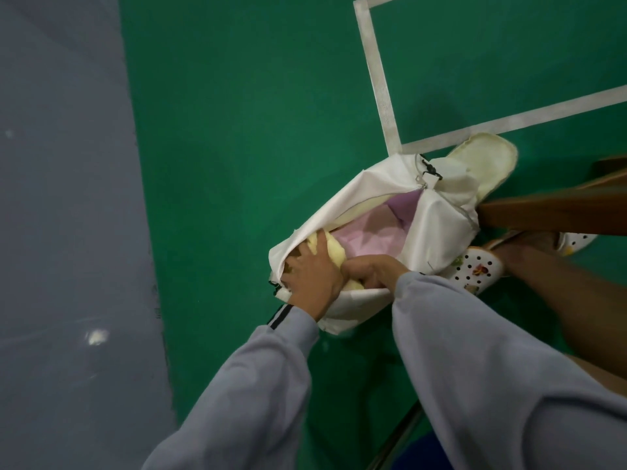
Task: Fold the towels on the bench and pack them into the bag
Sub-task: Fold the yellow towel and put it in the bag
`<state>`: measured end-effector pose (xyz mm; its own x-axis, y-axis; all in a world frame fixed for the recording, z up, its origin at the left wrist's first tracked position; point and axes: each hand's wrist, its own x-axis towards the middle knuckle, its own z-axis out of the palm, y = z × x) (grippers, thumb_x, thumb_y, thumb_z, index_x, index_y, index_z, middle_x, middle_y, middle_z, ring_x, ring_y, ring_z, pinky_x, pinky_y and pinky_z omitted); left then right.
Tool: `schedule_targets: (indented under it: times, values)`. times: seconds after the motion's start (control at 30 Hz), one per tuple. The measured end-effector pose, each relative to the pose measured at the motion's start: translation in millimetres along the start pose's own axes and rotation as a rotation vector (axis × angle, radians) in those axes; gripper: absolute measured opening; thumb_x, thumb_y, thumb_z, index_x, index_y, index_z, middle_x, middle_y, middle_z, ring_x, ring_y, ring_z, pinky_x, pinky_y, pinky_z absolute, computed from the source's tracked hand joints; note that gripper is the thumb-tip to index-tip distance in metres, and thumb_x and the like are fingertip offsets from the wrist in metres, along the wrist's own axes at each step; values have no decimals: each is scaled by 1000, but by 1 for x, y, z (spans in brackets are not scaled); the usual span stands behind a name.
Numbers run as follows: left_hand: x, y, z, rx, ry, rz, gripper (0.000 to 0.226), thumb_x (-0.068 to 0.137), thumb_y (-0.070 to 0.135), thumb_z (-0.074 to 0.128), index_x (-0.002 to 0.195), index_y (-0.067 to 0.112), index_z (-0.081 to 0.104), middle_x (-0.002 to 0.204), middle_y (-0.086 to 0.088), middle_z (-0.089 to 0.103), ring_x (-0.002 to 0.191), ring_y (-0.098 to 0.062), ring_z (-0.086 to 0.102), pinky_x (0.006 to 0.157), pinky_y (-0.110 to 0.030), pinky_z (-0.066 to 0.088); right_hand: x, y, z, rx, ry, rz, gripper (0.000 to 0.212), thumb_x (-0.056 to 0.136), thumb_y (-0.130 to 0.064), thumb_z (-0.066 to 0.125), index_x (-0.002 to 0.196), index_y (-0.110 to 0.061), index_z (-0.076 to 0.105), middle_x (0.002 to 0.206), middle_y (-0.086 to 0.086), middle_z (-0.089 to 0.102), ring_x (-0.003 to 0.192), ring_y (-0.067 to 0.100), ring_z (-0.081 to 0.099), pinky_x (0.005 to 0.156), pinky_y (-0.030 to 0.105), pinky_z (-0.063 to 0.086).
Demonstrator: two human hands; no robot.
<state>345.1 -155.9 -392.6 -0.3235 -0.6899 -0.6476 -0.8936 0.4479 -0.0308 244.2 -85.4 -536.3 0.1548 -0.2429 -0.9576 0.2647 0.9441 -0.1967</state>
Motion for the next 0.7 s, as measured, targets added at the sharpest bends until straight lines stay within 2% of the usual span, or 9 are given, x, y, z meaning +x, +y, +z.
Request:
schedule_targets:
  times: [0.07, 0.13, 0.23, 0.3, 0.37, 0.47, 0.57, 0.63, 0.7]
  values:
    - [3, -1, 14, 74, -14, -55, 75, 99, 48, 46, 160, 35, 4, 161, -17, 17, 133, -50, 34, 97, -66, 37, -20, -10, 13, -100, 40, -32, 52, 64, -24, 77, 113, -9, 70, 109, 11, 70, 95, 26, 66, 91, 39, 56]
    - [5, -4, 27, 174, -66, -61, 67, 103, 54, 36, 160, 32, 8, 164, -18, 15, 138, -49, 30, 98, -64, 36, -29, -12, 25, -430, 222, -132, 36, 82, -27, 71, 115, -15, 65, 110, 7, 68, 99, 27, 61, 89, 37, 49]
    - [8, 0, 33, 318, -81, 17, 65, 106, 48, 35, 161, 30, 6, 166, -19, 10, 146, -49, 20, 103, -66, 34, -35, -7, 31, -583, 264, -333, 34, 103, -24, 53, 136, -17, 56, 137, 13, 61, 122, 30, 57, 106, 41, 42]
    - [13, 3, 31, 375, -23, 97, 67, 103, 38, 40, 161, 29, 8, 163, -21, 14, 145, -49, 22, 109, -63, 32, -36, -4, 27, -630, 131, -373, 49, 105, -24, 49, 152, -15, 40, 153, 11, 47, 139, 30, 44, 117, 43, 31]
    - [25, 1, 28, 368, 6, 255, 70, 101, 36, 44, 161, 32, 9, 165, -20, 13, 149, -46, 20, 115, -59, 30, -34, -4, 19, -729, 72, -291, 64, 101, -27, 55, 158, -15, 30, 158, 9, 41, 142, 31, 41, 119, 45, 31]
    - [47, -3, 22, 305, -173, 489, 69, 94, 43, 47, 158, 41, 19, 171, -2, 2, 157, -34, -5, 122, -60, 11, -28, -3, 11, -795, 20, -139, 84, 84, -47, 61, 158, -27, 26, 156, 4, 44, 135, 33, 47, 114, 52, 36]
    - [66, -11, 18, 560, -309, 511, 64, 84, 54, 54, 145, 39, 45, 160, 0, 35, 149, -32, 26, 120, -54, 23, -31, -3, 9, -831, -30, -84, 70, 81, -53, 61, 146, -35, 44, 147, -2, 51, 126, 30, 51, 108, 48, 39]
    - [71, -16, 22, 848, -256, 483, 63, 88, 49, 60, 147, 40, 40, 154, -1, 41, 140, -35, 39, 115, -53, 32, -33, -4, 10, -822, 1, -115, 72, 85, -47, 64, 151, -33, 38, 148, -2, 50, 128, 30, 50, 107, 47, 40]
    - [73, -14, 25, 965, -147, 457, 51, 96, 35, 59, 144, 35, 45, 148, -6, 46, 131, -36, 48, 111, -52, 38, -31, -1, 11, -779, 6, -135, 81, 78, -47, 69, 151, -33, 37, 146, -3, 51, 125, 29, 53, 104, 47, 43]
